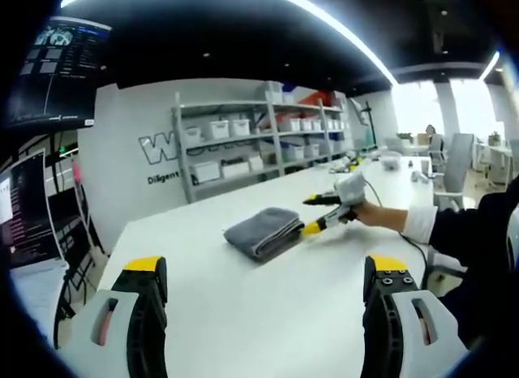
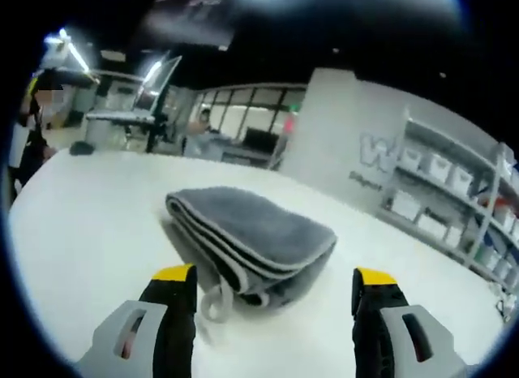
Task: Open the folded towel by lifting each exposed corner and separating the folded layers until the towel lies flat within the target outline without major curled edges
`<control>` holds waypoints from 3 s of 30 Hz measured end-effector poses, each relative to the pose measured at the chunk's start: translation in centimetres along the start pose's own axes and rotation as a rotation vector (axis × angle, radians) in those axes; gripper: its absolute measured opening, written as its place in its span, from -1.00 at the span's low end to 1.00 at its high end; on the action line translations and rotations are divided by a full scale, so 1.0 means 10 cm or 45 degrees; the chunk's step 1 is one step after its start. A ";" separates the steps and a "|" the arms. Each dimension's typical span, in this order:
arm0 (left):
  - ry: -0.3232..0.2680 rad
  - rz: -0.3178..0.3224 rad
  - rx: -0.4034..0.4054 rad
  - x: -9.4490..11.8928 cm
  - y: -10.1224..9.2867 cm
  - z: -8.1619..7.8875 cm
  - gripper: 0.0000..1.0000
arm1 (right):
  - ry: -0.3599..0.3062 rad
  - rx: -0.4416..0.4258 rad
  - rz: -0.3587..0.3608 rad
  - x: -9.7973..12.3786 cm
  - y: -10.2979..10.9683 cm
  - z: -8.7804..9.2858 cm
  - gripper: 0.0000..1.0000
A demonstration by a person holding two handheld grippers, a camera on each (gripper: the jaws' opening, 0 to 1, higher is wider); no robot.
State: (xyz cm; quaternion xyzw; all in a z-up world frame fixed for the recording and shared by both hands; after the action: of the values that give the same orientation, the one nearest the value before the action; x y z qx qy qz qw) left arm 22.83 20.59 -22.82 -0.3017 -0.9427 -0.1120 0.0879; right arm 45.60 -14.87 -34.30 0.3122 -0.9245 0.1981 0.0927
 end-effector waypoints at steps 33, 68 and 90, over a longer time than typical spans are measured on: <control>0.007 -0.010 0.030 0.04 0.03 0.03 0.99 | -0.001 -0.065 -0.035 -0.03 0.09 0.05 0.16; 0.027 0.008 0.000 0.00 0.03 0.04 0.95 | -0.009 -0.060 -0.057 -0.05 0.11 0.05 -0.01; 0.016 -0.011 0.007 0.01 0.05 0.05 0.93 | -0.016 -0.051 -0.064 -0.04 0.13 0.02 -0.09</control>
State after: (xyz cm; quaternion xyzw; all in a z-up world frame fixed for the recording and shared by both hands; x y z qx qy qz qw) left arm 22.98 21.22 -23.16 -0.2968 -0.9437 -0.1117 0.0940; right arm 45.16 -13.82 -35.02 0.3347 -0.9207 0.1754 0.0981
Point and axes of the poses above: the point that each gripper's makers call its tool centre point, and the gripper's own axes: x roughly backward along the fingers, y roughly to its left, z roughly out of its underside, the point moved 9 cm from there along x, roughly backward along the fingers, and after that the axes turned 4 degrees about y, right-handed, at the moved point
